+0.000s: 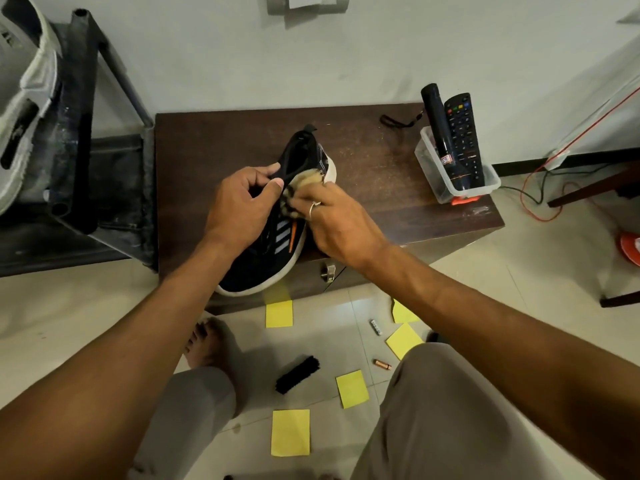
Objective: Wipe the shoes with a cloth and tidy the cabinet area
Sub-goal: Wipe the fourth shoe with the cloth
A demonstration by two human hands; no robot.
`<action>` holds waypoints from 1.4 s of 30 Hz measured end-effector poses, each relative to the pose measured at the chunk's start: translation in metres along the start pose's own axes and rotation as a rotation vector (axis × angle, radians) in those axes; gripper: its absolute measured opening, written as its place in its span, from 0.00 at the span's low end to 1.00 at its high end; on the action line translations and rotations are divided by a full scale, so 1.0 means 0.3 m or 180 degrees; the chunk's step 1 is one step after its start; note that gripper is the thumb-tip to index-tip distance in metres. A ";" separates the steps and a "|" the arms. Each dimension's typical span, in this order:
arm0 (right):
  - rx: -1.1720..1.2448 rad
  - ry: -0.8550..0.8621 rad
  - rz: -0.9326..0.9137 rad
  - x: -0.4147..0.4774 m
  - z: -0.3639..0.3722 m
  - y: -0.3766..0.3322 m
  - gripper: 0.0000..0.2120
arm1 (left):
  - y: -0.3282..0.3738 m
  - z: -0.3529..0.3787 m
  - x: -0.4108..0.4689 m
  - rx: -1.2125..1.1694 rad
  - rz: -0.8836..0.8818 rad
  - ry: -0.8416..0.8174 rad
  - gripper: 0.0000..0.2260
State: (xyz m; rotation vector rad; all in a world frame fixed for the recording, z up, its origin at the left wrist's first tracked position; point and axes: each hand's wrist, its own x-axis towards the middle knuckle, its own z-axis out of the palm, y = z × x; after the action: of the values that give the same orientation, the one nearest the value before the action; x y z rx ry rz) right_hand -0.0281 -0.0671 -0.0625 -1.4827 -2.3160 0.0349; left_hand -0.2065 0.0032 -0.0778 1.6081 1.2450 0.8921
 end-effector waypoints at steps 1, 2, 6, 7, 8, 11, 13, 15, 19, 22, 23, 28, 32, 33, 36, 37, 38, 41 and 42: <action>0.0038 -0.0242 -0.0320 -0.028 0.003 -0.023 0.16 | 0.000 0.004 -0.001 0.0034 0.0029 -0.0007 0.08; 0.0026 -0.0403 -0.0547 -0.044 -0.007 -0.022 0.17 | -0.003 0.004 0.001 0.0075 0.0060 0.0001 0.08; 0.0001 0.0081 0.0263 0.018 -0.032 0.066 0.16 | -0.003 -0.004 0.003 0.0099 0.0040 -0.0030 0.08; 0.0023 0.0128 0.0374 0.014 -0.018 0.043 0.15 | -0.003 -0.006 0.001 0.0088 0.0044 -0.0025 0.08; 0.0038 0.0097 0.0218 -0.004 0.002 0.008 0.15 | -0.002 -0.003 0.001 0.0064 0.0045 -0.0017 0.08; 0.0124 -0.0452 -0.0533 -0.079 -0.008 -0.062 0.18 | 0.002 0.004 0.004 0.0027 0.0039 0.0006 0.08; 0.0058 -0.0250 -0.0261 -0.056 -0.029 -0.005 0.17 | 0.005 0.006 0.007 0.0061 0.0012 0.0008 0.08; 0.0158 0.0165 0.0516 -0.023 -0.022 0.022 0.16 | 0.006 0.005 0.004 0.0096 0.0011 0.0035 0.08; 0.0476 -0.0032 0.0137 -0.081 0.009 -0.091 0.17 | -0.003 0.012 0.005 0.0073 0.0093 0.0114 0.07; 0.1232 -0.0008 0.0456 -0.096 -0.023 -0.095 0.18 | -0.012 0.020 0.012 0.0040 0.0170 0.0166 0.07; 0.1440 0.0343 0.0836 -0.082 -0.030 -0.080 0.18 | -0.014 0.021 0.009 -0.0017 0.0171 0.0192 0.04; 0.1193 0.1328 0.2021 0.037 -0.022 -0.023 0.18 | 0.002 0.020 -0.009 -0.0059 0.0312 -0.0276 0.17; 0.0825 0.0821 0.1906 0.034 0.024 -0.056 0.20 | 0.003 0.024 -0.007 0.0577 0.0487 -0.0477 0.17; 0.0695 0.0635 0.1824 0.017 0.027 -0.065 0.21 | 0.004 0.025 -0.009 0.0651 0.0515 -0.0479 0.17; 0.0500 0.0220 0.1561 -0.017 0.013 -0.057 0.23 | 0.009 0.030 -0.012 0.0786 0.0606 -0.0422 0.18; 0.0473 0.0077 0.1460 -0.021 0.006 -0.042 0.23 | 0.011 0.031 -0.012 0.0768 0.0614 -0.0417 0.19; 0.0487 -0.0099 0.1355 -0.022 -0.006 -0.031 0.23 | 0.010 0.032 -0.011 0.0742 0.0616 -0.0420 0.19; 0.0713 -0.0493 0.1010 -0.022 -0.067 -0.006 0.21 | 0.008 0.031 -0.013 0.0692 0.0612 -0.0421 0.19; 0.0723 -0.0475 0.0898 -0.022 -0.087 0.006 0.20 | 0.006 0.030 -0.011 0.0691 0.0608 -0.0410 0.19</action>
State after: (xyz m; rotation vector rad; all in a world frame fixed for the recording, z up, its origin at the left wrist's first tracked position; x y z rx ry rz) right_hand -0.0155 -0.0771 -0.0408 -1.7213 -2.1085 0.4840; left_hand -0.1985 -0.0020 -0.0792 1.9517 1.1426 0.7753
